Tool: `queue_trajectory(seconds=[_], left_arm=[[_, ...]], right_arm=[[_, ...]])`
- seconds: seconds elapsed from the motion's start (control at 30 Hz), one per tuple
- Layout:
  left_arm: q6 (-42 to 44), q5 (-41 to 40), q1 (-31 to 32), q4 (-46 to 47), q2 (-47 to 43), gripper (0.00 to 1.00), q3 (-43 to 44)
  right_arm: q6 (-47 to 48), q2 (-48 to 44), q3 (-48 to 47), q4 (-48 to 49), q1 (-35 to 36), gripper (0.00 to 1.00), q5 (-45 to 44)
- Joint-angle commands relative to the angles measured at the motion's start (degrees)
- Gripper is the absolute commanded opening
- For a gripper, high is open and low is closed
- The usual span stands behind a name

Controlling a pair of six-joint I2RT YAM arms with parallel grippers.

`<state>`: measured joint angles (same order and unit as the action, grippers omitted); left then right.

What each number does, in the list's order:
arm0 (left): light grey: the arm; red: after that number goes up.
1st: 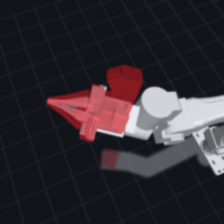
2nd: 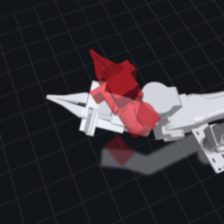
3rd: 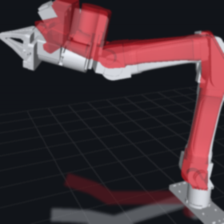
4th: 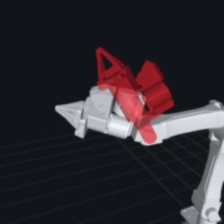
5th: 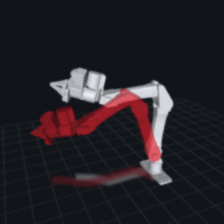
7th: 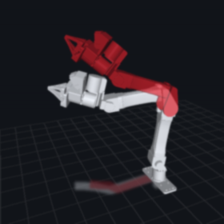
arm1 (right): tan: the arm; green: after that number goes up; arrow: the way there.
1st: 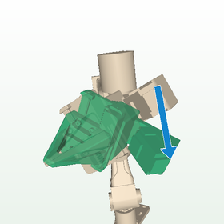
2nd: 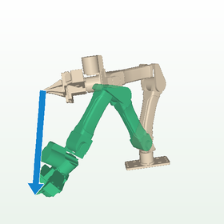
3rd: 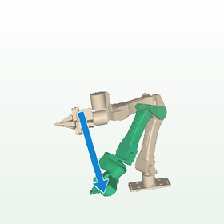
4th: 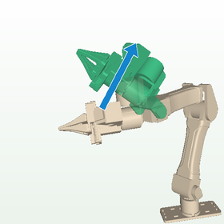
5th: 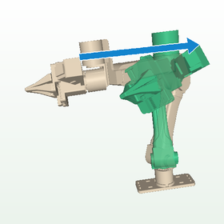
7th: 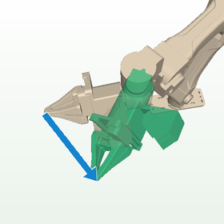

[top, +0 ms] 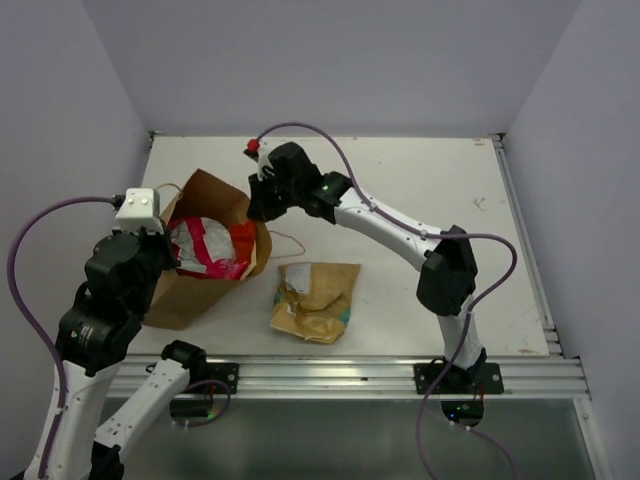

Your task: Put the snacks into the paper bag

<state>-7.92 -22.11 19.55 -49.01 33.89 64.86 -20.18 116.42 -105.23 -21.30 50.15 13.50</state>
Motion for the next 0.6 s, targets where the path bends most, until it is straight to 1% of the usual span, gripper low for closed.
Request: queue_trajectory(seconds=[0.0,0.03,0.13,0.17,0.23,0.37,0.5,0.53,0.57], left_arm=[[-1.2,0.6,0.4,6.0,-0.4,0.00,2.7],[-1.5,0.9,0.4,6.2,-0.4,0.00,2.6],[-2.3,2.1,0.4,6.5,-0.1,0.00,2.1],[-2.4,2.3,0.4,6.6,0.1,0.00,1.8],[-2.6,2.9,0.4,6.7,0.2,0.00,1.3],[-2.4,2.5,0.4,7.1,0.0,0.00,-0.1],[-2.2,1.5,0.4,7.3,-0.2,0.00,-1.2],[-2.2,1.5,0.5,7.3,-0.2,0.00,-1.6],[-2.3,1.4,0.4,7.4,-0.2,0.00,-2.4]], right_arm=[[4.2,-4.4,-15.2,-10.5,-0.1,0.00,-2.8],[4.5,-3.9,-20.5,-14.1,-0.1,0.00,-3.0],[5.6,-0.6,-29.4,-20.2,-0.1,0.00,-3.3],[5.7,0.5,-30.7,-21.3,-0.1,0.00,-3.5],[5.5,0.7,-31.4,-22.5,-0.1,0.00,-3.1],[4.9,0.2,-28.3,-23.2,-0.1,0.00,-3.3],[5.1,0.6,-28.7,-25.6,-0.1,0.00,-3.6],[5.2,1.0,-28.9,-26.9,-0.1,0.03,-3.6],[5.5,1.1,-29.1,-27.5,-0.1,0.25,-3.7]])
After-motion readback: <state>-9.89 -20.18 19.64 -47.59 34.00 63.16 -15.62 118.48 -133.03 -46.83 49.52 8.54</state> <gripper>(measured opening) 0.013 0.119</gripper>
